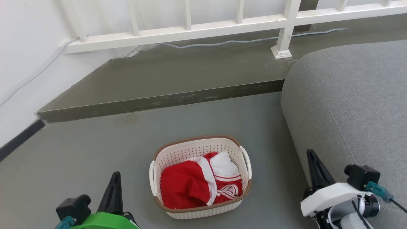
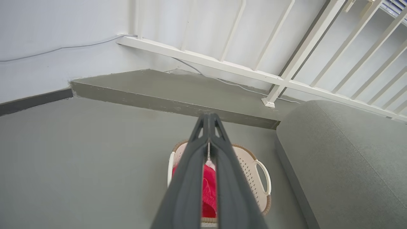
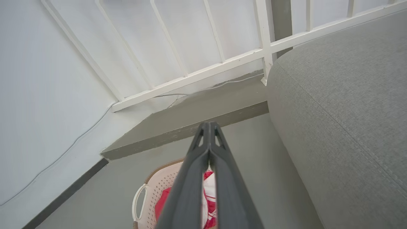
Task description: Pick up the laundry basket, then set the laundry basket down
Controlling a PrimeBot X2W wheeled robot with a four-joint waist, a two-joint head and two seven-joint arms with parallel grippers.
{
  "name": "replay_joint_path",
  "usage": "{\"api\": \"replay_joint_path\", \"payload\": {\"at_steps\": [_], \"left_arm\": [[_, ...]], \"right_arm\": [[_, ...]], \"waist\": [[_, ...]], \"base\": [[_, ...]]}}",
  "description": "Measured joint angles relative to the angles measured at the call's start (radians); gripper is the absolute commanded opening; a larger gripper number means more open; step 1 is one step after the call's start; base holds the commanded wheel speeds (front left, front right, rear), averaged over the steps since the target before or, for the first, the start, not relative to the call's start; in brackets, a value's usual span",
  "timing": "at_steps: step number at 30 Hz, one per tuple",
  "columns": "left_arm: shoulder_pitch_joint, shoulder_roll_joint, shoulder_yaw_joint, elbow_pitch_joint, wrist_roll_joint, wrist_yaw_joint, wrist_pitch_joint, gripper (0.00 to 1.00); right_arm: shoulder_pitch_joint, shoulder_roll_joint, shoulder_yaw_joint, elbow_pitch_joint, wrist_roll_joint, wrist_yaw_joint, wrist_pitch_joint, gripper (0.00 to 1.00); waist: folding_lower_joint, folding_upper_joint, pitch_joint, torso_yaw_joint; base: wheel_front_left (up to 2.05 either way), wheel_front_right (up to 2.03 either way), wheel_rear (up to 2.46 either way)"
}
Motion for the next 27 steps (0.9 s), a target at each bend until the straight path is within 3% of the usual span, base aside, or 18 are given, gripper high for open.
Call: {"api": "replay_joint_path", "payload": {"at_steps": [27], "left_arm": [[-0.019,-0.002,0.08,0.037,-0.338,-0.043,0.085,0.0]], "right_arm": [[-0.019,0.007,-0.104,0.005,0.364,0.041,0.086,0.0]], "waist": [[0.0,0.0,0.003,0.004]], "base": [[0.0,0.0,0.0]]}}
